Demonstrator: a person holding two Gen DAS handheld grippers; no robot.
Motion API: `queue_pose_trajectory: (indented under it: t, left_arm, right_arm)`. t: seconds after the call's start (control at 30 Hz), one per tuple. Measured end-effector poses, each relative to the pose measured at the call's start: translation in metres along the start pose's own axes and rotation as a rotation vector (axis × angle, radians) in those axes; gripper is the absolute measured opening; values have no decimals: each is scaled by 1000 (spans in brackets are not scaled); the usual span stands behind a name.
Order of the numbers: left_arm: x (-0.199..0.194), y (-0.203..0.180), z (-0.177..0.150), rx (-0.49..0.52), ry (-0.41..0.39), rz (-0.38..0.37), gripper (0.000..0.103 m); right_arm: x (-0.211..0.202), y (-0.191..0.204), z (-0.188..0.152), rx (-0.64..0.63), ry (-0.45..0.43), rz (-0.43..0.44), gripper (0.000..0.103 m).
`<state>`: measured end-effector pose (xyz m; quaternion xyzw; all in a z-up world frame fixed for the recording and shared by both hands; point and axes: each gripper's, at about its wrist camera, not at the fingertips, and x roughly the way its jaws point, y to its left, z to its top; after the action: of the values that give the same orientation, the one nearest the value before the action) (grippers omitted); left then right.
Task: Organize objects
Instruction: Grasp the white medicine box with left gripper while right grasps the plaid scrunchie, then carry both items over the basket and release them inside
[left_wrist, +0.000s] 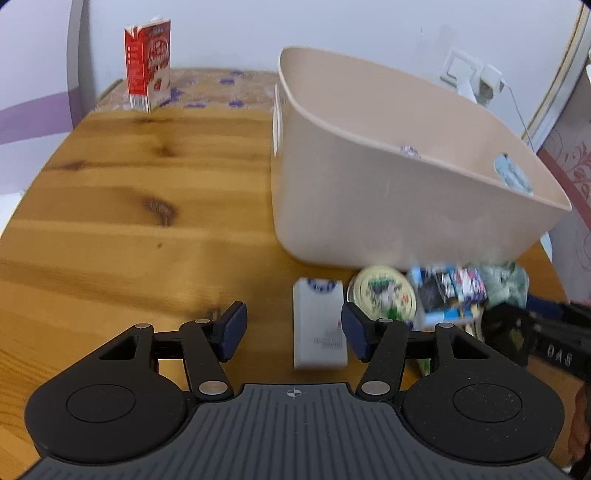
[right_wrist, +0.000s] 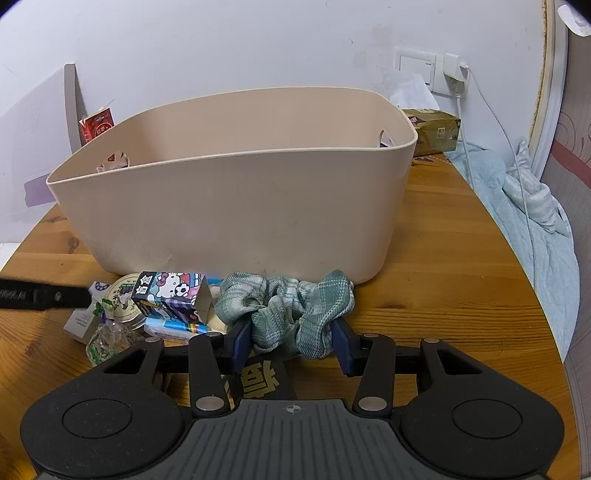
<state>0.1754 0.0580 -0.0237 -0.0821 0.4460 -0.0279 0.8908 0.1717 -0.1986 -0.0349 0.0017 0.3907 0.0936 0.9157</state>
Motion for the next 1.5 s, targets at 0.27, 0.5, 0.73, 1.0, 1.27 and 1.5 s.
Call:
queue_pose_trajectory:
  t: [0.27,0.5,0.73,1.0,1.27,1.5]
  left_arm:
    - [7,-12,-7,50,17,-6,57]
    - [7,-21,-11,93,3,-11,28]
    - [5,-10,-11,38,-18,-11,15]
    - [-35,-12,-4,54,-125,-23,15]
    - [-76,-25,1,97,-210,-81,14]
    - [-86,-38,34,98,-316,-75,15]
  right_arm:
    - [-2,2,-2,5,-8,-5,37]
    - [-5,0,-4,24,-20,-8,28]
    - [-15,1,-4,44,-57,-24,20]
    - [-48,-8,1,90,-145,-33,19]
    - [-90,-13,8,105,-255,-16,19]
    - [-109,-16,33,76,-339,-26,19]
